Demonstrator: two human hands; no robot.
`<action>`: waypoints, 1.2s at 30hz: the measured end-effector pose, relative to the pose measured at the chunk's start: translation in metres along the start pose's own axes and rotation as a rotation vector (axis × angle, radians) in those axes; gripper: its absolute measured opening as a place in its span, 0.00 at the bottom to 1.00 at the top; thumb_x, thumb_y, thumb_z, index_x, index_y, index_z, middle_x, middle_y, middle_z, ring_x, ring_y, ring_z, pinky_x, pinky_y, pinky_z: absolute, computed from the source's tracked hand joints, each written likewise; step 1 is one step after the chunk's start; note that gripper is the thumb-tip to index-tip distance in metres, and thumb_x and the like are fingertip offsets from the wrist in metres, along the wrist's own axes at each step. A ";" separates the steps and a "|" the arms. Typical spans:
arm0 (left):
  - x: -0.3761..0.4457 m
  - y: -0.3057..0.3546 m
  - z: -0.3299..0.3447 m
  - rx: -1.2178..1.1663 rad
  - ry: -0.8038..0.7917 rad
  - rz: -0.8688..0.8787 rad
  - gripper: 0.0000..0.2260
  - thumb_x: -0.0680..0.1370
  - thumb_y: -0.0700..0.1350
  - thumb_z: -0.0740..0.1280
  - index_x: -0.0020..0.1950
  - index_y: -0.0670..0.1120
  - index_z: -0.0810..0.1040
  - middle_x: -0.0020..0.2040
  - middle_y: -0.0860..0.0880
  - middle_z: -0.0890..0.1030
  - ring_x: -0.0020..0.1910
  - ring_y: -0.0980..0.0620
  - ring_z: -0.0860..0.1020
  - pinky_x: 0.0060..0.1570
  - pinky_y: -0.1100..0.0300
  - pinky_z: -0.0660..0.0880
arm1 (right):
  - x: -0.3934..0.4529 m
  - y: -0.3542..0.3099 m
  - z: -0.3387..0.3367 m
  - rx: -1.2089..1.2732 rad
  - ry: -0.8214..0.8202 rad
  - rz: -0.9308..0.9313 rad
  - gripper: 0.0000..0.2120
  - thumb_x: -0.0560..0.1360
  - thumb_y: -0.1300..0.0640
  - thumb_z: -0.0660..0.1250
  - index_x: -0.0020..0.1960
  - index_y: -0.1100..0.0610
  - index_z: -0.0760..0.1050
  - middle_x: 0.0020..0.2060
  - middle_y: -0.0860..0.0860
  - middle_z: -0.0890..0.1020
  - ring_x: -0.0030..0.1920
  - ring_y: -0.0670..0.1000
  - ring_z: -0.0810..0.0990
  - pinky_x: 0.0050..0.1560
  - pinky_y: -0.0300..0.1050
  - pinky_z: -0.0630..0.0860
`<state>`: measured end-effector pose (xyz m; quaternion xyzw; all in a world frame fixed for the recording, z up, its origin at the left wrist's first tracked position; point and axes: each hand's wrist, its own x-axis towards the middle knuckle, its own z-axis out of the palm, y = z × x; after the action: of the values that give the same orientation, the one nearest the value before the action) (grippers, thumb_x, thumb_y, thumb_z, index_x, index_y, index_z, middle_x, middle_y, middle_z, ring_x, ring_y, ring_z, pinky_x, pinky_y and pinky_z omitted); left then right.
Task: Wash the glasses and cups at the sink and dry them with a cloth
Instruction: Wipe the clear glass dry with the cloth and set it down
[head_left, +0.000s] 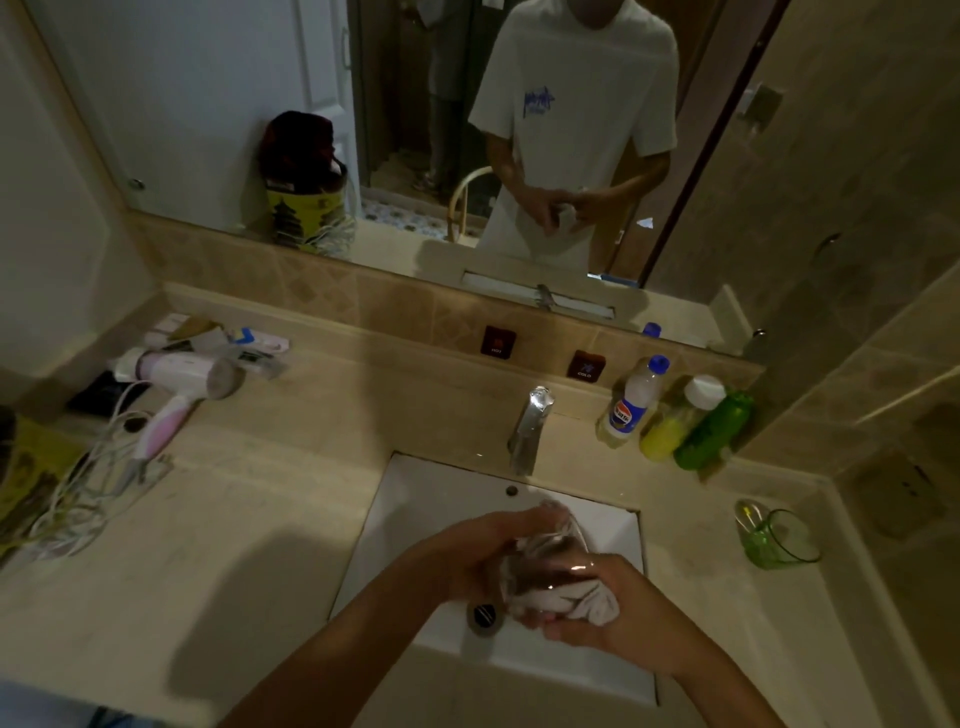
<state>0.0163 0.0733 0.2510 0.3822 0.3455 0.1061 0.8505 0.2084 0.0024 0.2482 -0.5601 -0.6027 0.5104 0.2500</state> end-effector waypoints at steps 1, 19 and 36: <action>0.002 0.003 0.000 0.055 0.007 0.014 0.18 0.79 0.60 0.65 0.54 0.46 0.82 0.45 0.48 0.86 0.43 0.51 0.84 0.48 0.54 0.81 | -0.001 -0.002 0.000 0.080 0.001 0.044 0.25 0.62 0.63 0.80 0.58 0.63 0.81 0.51 0.59 0.86 0.53 0.55 0.84 0.56 0.49 0.81; 0.019 -0.039 0.001 -0.173 0.264 0.111 0.30 0.76 0.65 0.68 0.68 0.45 0.79 0.66 0.36 0.79 0.66 0.36 0.77 0.70 0.40 0.70 | 0.006 -0.013 0.037 0.148 0.392 0.170 0.21 0.64 0.68 0.78 0.48 0.47 0.79 0.42 0.45 0.86 0.45 0.46 0.85 0.40 0.34 0.79; -0.001 -0.011 0.004 0.011 0.256 0.106 0.29 0.70 0.68 0.69 0.56 0.45 0.78 0.53 0.39 0.79 0.49 0.43 0.75 0.47 0.51 0.73 | -0.014 -0.021 0.029 -0.157 0.124 -0.047 0.20 0.66 0.60 0.79 0.50 0.42 0.77 0.46 0.41 0.82 0.46 0.32 0.80 0.47 0.26 0.75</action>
<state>0.0169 0.0630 0.2456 0.3878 0.4311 0.1967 0.7906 0.1782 -0.0169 0.2603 -0.5944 -0.6371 0.4199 0.2539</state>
